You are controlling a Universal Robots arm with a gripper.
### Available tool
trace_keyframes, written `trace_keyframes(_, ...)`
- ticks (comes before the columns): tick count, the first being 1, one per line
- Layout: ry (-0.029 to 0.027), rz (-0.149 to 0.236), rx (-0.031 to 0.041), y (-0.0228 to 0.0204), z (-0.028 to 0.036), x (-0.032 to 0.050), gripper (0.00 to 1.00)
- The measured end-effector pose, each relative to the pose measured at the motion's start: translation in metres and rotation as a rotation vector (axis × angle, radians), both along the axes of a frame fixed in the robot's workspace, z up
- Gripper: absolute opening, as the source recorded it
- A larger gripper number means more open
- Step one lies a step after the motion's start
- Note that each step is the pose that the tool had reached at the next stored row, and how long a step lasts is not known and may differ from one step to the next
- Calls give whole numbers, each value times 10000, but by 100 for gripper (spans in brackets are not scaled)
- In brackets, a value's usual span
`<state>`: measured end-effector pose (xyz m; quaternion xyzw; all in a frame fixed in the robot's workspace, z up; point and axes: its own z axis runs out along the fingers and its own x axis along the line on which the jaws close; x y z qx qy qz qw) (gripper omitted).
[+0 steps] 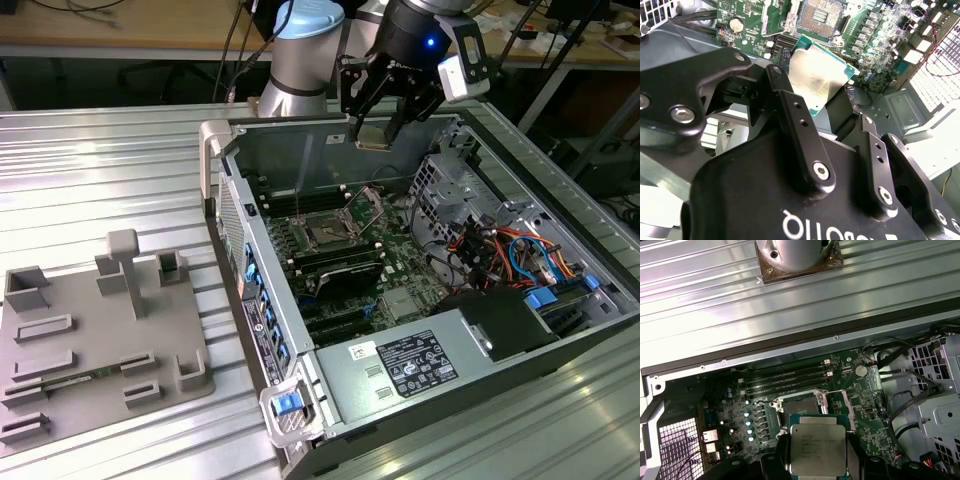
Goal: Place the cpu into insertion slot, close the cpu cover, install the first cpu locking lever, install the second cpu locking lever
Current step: 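Place the cpu into insertion slot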
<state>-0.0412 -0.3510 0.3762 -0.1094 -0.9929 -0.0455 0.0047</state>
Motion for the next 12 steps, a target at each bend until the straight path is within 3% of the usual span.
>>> trace_keyframes(12, 0, -257, 1, 0, -1, 0, 55)
